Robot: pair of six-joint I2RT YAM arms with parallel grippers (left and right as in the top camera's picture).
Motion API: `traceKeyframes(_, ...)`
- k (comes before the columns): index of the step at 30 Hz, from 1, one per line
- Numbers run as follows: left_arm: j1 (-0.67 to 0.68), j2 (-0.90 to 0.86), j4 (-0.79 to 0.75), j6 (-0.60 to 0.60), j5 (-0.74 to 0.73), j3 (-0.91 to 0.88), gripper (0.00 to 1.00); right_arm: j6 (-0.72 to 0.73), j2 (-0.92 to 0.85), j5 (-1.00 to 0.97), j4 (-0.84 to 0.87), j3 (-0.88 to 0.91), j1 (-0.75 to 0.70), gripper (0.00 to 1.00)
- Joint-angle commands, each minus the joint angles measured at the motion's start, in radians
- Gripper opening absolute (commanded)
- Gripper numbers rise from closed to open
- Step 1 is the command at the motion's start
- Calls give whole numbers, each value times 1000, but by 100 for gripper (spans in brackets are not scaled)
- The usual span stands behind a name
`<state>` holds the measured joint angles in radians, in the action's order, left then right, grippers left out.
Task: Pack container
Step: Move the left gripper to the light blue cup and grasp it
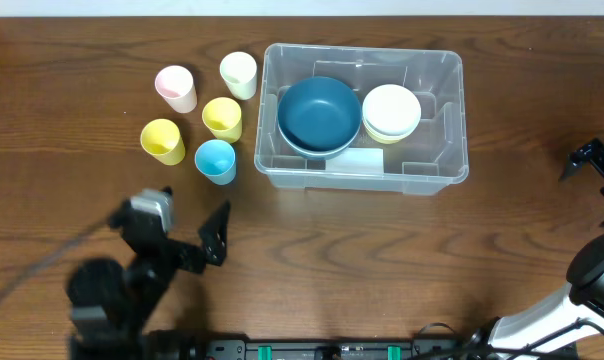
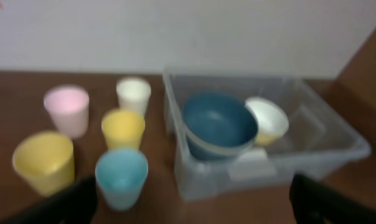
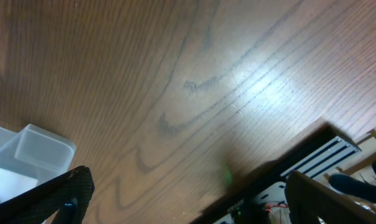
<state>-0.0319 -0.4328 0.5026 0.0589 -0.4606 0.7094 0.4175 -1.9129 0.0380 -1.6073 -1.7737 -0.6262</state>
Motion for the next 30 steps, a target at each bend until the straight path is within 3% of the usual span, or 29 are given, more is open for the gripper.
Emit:
traceKeyframes(1, -4, -237, 169, -50, -76, 250, 98, 16, 26, 6, 0, 2, -10, 99)
traceKeyframes(5, -4, -447, 344, -60, -64, 403, 98, 16, 26, 6, 0, 2, -10, 99)
traceKeyframes(8, -4, -605, 528, 161, 207, 504, 98, 16, 26, 6, 0, 2, -10, 99)
traceKeyframes(10, -4, -713, 607, 194, 256, 549, 98, 16, 26, 6, 0, 2, -10, 99)
traceKeyframes(21, -5, -1100, 553, 209, 252, 555, 98, 16, 26, 6, 0, 2, -10, 99)
traceKeyframes(30, -5, -1203, 405, 266, 253, 555, 98, 16, 26, 6, 0, 2, -10, 99)
